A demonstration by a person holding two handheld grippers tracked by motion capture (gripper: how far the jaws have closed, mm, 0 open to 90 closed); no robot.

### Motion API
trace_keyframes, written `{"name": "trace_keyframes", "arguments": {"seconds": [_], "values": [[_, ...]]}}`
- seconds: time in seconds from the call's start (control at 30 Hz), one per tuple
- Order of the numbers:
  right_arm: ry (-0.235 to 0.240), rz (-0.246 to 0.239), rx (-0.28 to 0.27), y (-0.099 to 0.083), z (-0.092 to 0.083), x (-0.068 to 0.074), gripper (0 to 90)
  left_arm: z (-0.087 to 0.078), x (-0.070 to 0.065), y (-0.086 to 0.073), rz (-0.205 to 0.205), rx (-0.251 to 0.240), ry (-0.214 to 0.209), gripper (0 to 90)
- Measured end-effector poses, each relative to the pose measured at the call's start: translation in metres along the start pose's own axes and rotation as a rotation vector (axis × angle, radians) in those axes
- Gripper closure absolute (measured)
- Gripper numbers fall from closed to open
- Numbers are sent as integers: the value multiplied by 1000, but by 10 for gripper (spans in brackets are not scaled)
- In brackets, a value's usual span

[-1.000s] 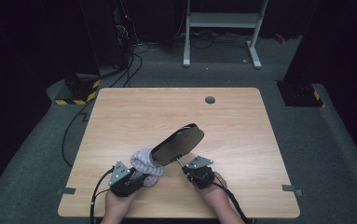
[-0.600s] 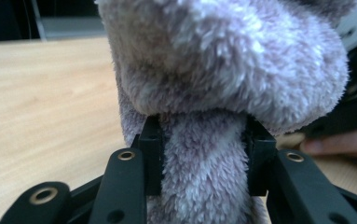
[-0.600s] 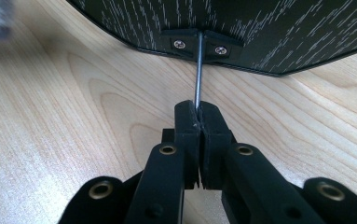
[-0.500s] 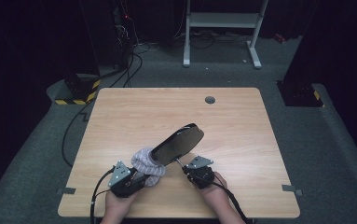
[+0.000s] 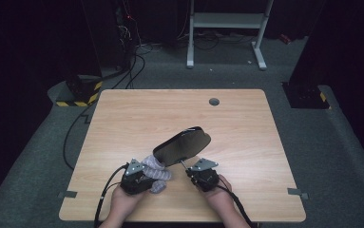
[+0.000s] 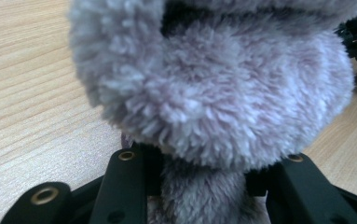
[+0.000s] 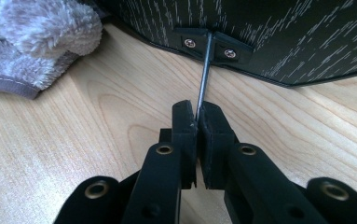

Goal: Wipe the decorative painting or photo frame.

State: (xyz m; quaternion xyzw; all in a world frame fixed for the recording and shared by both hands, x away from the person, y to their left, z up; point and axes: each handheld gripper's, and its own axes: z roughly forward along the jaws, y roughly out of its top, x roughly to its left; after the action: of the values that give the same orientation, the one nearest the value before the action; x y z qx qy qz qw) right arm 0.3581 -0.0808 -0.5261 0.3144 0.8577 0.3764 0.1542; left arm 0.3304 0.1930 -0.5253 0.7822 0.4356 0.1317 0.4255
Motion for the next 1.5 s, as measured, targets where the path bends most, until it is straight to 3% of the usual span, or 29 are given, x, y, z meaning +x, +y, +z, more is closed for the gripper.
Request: {"name": "trace_keyframes", "arguments": {"seconds": [0.17,0.33,0.43,0.5,0.8,1.07,1.17,1.33,1.5], "values": [[1,2,1,0,0,0,863,-8,0,0,16,-46,-6,608],[1,5,3,0,0,0,866,-24,-5,5,30,-173,-18,606],[0,-2,0,0,0,0,870,-29,-11,7,62,-237,-29,603],[-1,-3,1,0,0,0,871,-28,-11,7,74,-233,-23,601],[3,-4,-2,0,0,0,869,-15,-6,3,43,-180,-24,599],[13,9,3,0,0,-2,867,3,0,1,10,-49,-10,595],[14,14,3,0,0,-2,866,6,3,3,-13,-21,-18,591],[10,10,2,0,0,-2,865,5,4,3,-21,-32,-29,593],[4,11,3,0,0,-2,869,-3,2,5,-12,-99,-53,599]]}}
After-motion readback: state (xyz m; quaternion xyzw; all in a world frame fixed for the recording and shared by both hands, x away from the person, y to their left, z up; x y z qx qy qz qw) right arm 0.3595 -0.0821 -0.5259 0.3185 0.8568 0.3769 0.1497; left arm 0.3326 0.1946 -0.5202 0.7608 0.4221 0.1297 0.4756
